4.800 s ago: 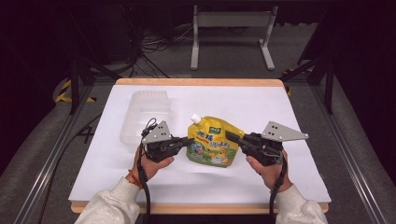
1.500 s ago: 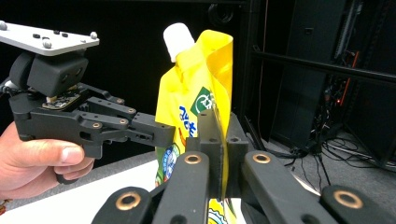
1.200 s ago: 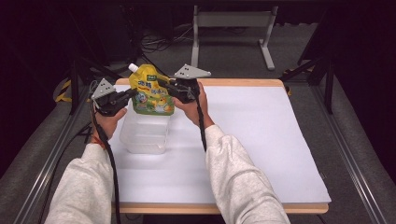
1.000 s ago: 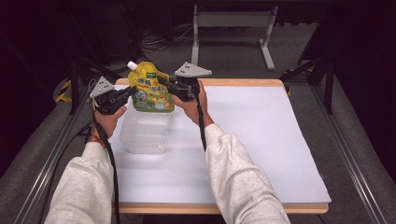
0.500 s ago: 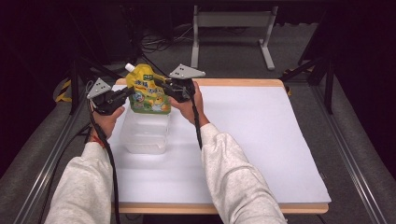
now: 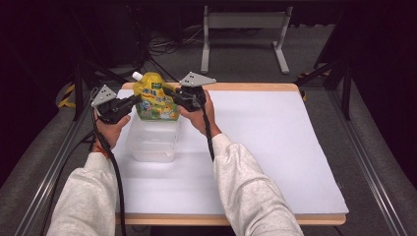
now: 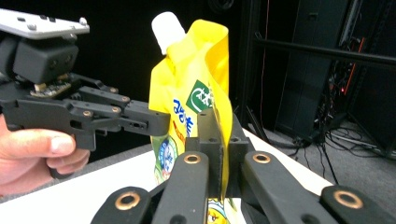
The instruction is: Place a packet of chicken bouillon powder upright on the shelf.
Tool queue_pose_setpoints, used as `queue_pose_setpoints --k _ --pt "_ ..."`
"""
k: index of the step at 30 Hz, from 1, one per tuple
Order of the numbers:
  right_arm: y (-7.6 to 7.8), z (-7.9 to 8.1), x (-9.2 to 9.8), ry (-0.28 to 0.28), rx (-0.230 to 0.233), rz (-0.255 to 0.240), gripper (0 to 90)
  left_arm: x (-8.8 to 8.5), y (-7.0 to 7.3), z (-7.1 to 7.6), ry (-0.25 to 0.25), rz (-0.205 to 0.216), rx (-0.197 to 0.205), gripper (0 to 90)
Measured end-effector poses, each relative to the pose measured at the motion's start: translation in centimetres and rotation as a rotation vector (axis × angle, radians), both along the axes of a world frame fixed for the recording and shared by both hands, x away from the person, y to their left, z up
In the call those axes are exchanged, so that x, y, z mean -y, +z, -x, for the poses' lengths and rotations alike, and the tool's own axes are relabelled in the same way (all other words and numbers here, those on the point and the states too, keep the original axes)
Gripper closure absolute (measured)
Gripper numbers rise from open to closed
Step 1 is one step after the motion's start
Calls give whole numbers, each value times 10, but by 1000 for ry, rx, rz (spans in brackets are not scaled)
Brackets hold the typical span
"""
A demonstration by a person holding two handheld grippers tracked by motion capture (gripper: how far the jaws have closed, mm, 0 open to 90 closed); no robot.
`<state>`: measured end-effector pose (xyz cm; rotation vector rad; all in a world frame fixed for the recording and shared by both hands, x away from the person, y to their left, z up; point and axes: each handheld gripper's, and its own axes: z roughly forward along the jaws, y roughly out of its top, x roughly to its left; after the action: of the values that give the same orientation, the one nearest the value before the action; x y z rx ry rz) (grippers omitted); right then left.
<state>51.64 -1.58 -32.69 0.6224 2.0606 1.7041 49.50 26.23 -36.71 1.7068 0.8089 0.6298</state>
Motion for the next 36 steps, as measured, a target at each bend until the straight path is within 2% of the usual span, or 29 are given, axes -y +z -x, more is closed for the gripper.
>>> queue_pose_setpoints --k 7,12,15,17,18,21,28,32,34,36 --pt "-11 -3 -3 -16 -39 49 897 -1 -12 0 2 -1 -33 885" --pt "-15 -5 -3 -24 -58 67 895 1 -14 0 -1 -29 -50 884" --pt "-20 -6 -3 -32 -73 80 894 1 -17 -1 2 -30 -63 884" --pt "-22 -6 -5 -37 -79 87 894 2 -18 -1 5 -39 -53 888" --pt "-23 -7 -5 -38 -84 95 894 3 -20 0 8 -59 -62 888" --pt "-25 -8 -6 -38 -91 100 894 3 -22 0 7 -48 -65 889" --pt "-26 -6 -9 -49 -94 116 879 4 -21 2 26 -76 -79 881" --pt "-26 -4 -9 -55 -91 123 850 5 -22 4 38 -63 -85 831" --pt "-25 -1 -8 -67 -74 131 843 6 -21 7 45 -54 -85 820" --pt "-25 -1 -6 -69 -70 137 838 5 -20 9 52 -34 -90 796"
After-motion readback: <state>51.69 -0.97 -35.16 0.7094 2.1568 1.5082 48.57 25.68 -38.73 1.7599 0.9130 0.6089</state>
